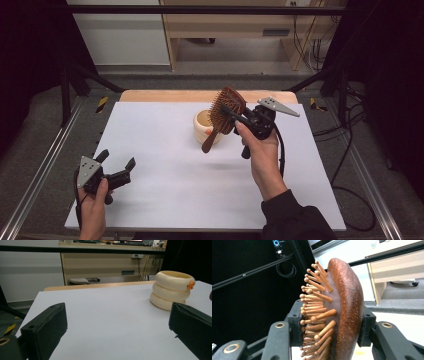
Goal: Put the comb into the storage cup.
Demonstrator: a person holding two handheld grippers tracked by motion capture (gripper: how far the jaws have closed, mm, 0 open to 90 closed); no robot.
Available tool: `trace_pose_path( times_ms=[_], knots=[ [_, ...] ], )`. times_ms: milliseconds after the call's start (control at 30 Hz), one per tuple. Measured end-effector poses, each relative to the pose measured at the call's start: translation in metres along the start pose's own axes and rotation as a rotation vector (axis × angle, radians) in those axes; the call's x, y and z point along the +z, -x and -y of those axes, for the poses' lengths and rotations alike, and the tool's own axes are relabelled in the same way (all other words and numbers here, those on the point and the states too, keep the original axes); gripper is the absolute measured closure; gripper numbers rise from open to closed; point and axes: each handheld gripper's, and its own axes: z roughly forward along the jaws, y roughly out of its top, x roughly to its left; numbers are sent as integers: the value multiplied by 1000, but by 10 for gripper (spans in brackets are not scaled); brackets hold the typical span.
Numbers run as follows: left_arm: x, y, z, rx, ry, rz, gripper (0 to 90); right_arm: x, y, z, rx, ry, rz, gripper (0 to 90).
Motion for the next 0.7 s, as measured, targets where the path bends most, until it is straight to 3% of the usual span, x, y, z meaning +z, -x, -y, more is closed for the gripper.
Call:
trace_pose_path(
  times_ms=[700],
  knots=[
    [-1, -2, 0, -9, 5, 3, 15, 15, -5, -29, 29, 42, -8, 518]
  ],
)
